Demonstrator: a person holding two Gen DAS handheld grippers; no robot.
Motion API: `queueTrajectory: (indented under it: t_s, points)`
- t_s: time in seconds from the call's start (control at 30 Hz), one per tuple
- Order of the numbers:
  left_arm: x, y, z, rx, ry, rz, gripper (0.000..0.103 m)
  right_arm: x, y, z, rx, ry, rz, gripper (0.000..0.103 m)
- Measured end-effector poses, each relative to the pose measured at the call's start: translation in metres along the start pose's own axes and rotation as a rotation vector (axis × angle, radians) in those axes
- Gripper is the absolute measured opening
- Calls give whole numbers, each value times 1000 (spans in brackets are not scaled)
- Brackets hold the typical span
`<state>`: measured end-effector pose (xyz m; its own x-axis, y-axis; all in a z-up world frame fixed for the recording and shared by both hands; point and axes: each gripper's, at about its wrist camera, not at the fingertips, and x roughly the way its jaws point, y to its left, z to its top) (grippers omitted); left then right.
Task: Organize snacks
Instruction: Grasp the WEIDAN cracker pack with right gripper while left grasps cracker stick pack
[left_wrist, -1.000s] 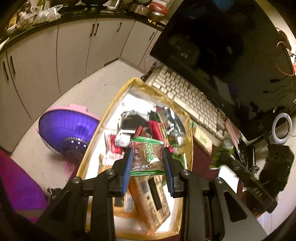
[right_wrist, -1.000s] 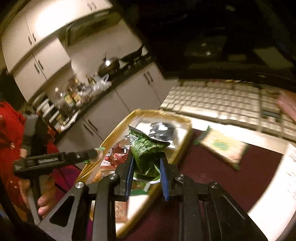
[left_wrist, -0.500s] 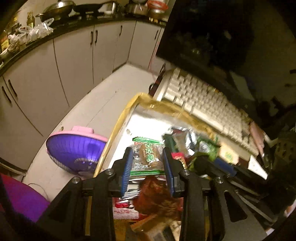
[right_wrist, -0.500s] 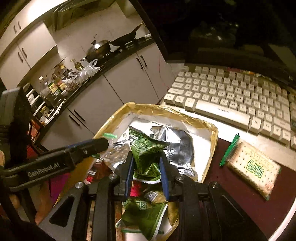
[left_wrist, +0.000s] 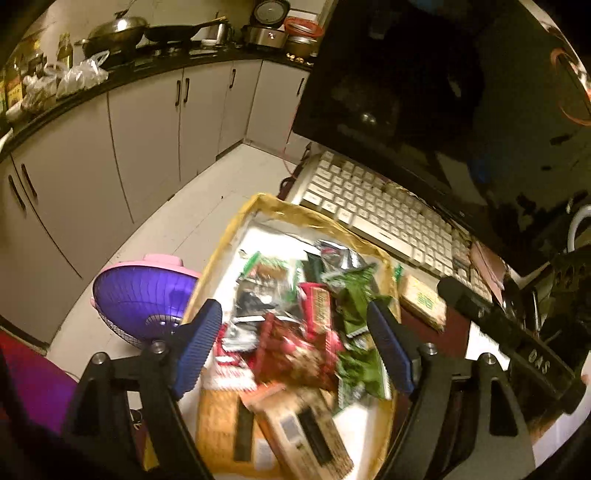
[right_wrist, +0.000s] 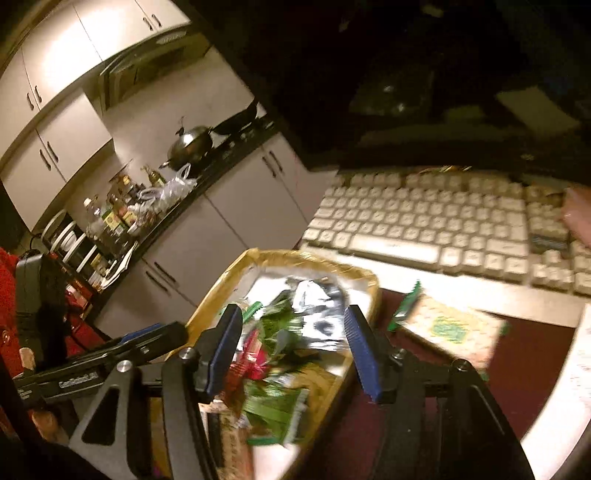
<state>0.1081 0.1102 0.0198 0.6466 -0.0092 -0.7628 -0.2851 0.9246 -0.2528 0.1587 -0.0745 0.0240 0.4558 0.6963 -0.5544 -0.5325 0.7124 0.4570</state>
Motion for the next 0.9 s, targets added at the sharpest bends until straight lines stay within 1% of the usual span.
queueTrajectory:
  t_s: [0.13, 0.27, 0.3, 0.4, 0.47, 0.5, 0.57, 0.63, 0.7, 0.9]
  points:
    - [-10, -25, -13, 75, -34, 19, 81, -10, -28, -3, 20, 4, -63, 57]
    - [-16, -38, -22, 90, -57, 10, 82, -23, -52, -9, -21, 1, -222, 57]
    - [-15, -40, -24, 99, -52, 12, 82, -24, -60, -10, -20, 11, -232, 57]
    - [-8, -49, -28, 142, -33, 54, 82, -21, -81, -9, 8, 43, -247, 57]
    - [-6, -48, -30, 139, -31, 56, 82, -15, -90, -11, 11, 49, -305, 57]
    - [-6, -48, -31, 130, -28, 52, 82, -13, -93, -12, 11, 51, -315, 57]
    - [-4, -45, -32, 110, -16, 36, 82, -6, -98, -14, 24, 68, -306, 57]
    - [-4, -45, -34, 110, -10, 41, 82, -2, -99, -15, 30, 78, -294, 57]
    - [-5, -45, -35, 106, -14, 45, 82, 2, -97, -15, 21, 90, -277, 57]
    - [-10, -41, -40, 85, -26, 10, 82, 12, -97, -17, -4, 137, -235, 57]
